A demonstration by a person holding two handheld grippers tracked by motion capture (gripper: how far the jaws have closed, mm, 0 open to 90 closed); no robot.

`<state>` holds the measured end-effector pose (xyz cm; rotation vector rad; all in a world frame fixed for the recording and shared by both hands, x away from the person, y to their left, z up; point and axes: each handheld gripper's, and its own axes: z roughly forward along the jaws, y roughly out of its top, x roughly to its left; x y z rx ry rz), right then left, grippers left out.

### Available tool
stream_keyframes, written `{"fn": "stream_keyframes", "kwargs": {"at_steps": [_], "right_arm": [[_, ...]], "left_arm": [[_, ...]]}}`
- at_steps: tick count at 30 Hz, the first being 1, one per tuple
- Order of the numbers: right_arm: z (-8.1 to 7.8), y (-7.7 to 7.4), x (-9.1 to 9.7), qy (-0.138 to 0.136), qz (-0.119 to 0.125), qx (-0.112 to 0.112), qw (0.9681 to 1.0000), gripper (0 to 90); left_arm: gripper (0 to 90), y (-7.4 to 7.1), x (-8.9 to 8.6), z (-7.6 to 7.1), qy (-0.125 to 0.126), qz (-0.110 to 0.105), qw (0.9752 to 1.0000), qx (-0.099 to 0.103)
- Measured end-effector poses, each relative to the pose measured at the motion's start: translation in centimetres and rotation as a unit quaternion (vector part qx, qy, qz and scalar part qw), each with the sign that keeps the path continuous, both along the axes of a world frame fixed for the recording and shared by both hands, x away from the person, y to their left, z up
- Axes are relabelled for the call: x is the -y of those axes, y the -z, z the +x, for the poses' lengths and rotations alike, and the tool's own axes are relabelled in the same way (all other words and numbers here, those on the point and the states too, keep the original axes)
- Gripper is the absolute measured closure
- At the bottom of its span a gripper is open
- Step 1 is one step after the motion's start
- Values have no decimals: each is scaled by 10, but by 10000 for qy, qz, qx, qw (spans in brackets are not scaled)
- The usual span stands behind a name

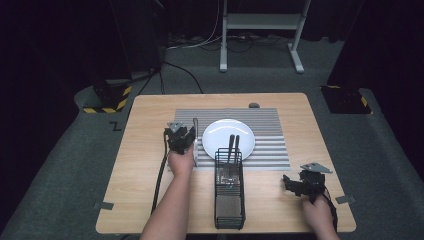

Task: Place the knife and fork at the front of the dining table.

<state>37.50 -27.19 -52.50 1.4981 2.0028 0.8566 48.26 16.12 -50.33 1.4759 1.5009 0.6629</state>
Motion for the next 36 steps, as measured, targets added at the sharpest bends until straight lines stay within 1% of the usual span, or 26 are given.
{"fn": "stream_keyframes", "kwargs": {"at_steps": [3, 7, 8, 9, 10, 11, 12, 15, 17, 19, 20, 21, 23, 24, 25, 26, 27, 28, 31, 33, 35, 36], "right_arm": [[0, 0, 0, -12, -4, 2, 10000, 112], [0, 0, 0, -19, -6, 3, 10000, 112], [0, 0, 0, -21, -7, 4, 10000, 112], [0, 0, 0, -21, -6, 3, 10000, 112], [0, 0, 0, -22, -6, 3, 10000, 112], [0, 0, 0, -21, -7, 4, 10000, 112], [0, 0, 0, -22, -7, 3, 10000, 112], [0, 0, 0, -21, -5, 3, 10000, 112], [0, 0, 0, -19, -7, 2, 10000, 112], [0, 0, 0, -21, -7, 4, 10000, 112], [0, 0, 0, -21, -6, 4, 10000, 112], [0, 0, 0, -22, -6, 4, 10000, 112], [0, 0, 0, -22, -7, 4, 10000, 112], [0, 0, 0, -21, -7, 3, 10000, 112], [0, 0, 0, -22, -7, 4, 10000, 112], [0, 0, 0, -21, -7, 4, 10000, 112], [0, 0, 0, -21, -7, 5, 10000, 112], [0, 0, 0, -22, -8, 5, 10000, 112], [0, 0, 0, -22, -14, -4, 10000, 112], [0, 0, 0, -23, -13, -3, 10000, 112], [0, 0, 0, -23, -7, 5, 10000, 112], [0, 0, 0, -22, -6, 3, 10000, 112]], "left_arm": [[597, 1, 2, -10, 42, 159, 9998, 69], [514, 3, 1, -22, 54, 198, 9998, 31], [487, 4, 2, -25, 86, 265, 9996, 9], [468, 4, 4, -28, 118, 348, 9993, -85], [445, 5, 7, -30, 224, 475, 9983, -251], [408, 5, 10, -32, 279, 588, 9971, -389], [389, 5, 12, -35, 302, 653, 9964, -439], [395, 4, 17, -47, 366, 886, 9939, -549], [424, 4, 18, -55, 413, 853, 9936, -619], [431, 4, 19, -61, 428, 879, 9933, -624], [431, 5, 19, -63, 448, 932, 9925, -656], [429, 7, 20, -65, 478, 968, 9916, -711], [423, 13, 24, -69, 491, 1161, 9885, -839], [424, 14, 24, -69, 495, 1216, 9874, -881], [431, 16, 25, -69, 477, 1223, 9870, -931], [461, 19, 25, -69, 502, 1200, 9863, -1018], [503, 19, 25, -69, 504, 1244, 9856, -1033], [511, 19, 26, -69, 505, 1283, 9851, -1031], [529, 19, 25, -69, 543, 1289, 9845, -1061], [535, 19, 25, -70, 542, 1267, 9848, -1054], [558, 19, 24, -70, 528, 1265, 9852, -1033], [577, 19, 24, -70, 524, 1285, 9849, -1035]]}}
